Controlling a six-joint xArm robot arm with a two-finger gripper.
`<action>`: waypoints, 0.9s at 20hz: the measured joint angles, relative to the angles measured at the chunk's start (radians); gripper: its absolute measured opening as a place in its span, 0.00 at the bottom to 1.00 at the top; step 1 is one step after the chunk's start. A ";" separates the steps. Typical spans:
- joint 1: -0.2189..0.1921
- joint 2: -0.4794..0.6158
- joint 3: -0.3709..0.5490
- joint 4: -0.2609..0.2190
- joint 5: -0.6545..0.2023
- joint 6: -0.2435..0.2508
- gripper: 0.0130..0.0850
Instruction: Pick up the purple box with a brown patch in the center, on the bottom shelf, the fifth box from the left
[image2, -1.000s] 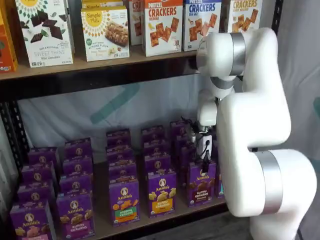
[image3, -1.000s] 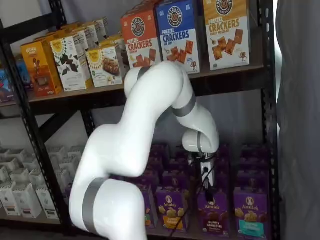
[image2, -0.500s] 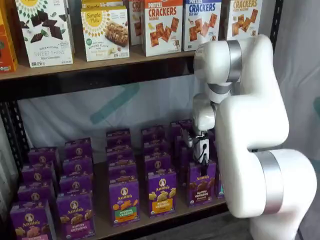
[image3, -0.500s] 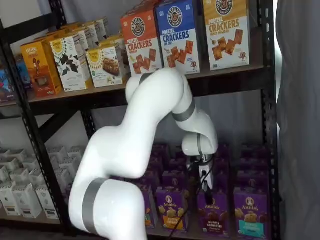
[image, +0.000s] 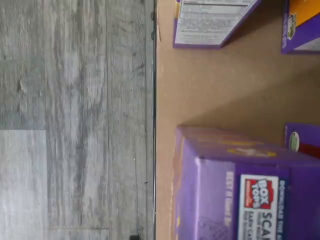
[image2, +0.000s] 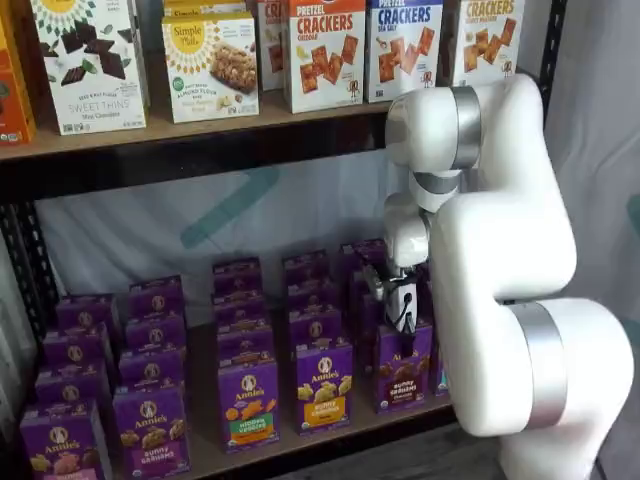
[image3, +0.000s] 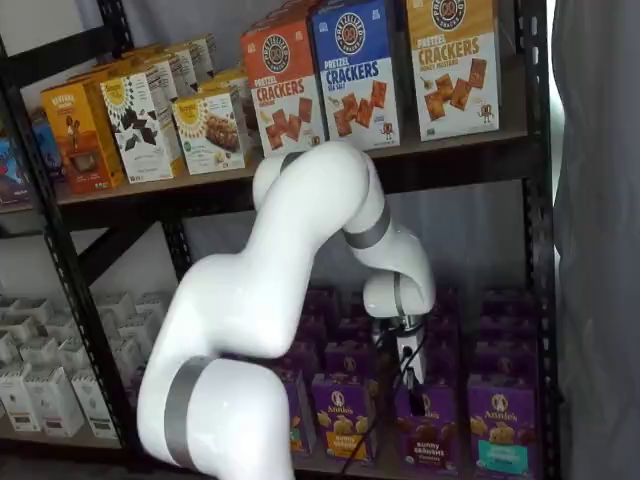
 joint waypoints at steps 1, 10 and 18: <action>0.000 0.001 0.000 0.000 0.001 0.000 0.89; 0.001 0.002 0.002 0.010 0.001 -0.008 0.67; 0.002 -0.002 0.008 0.009 -0.005 -0.006 0.56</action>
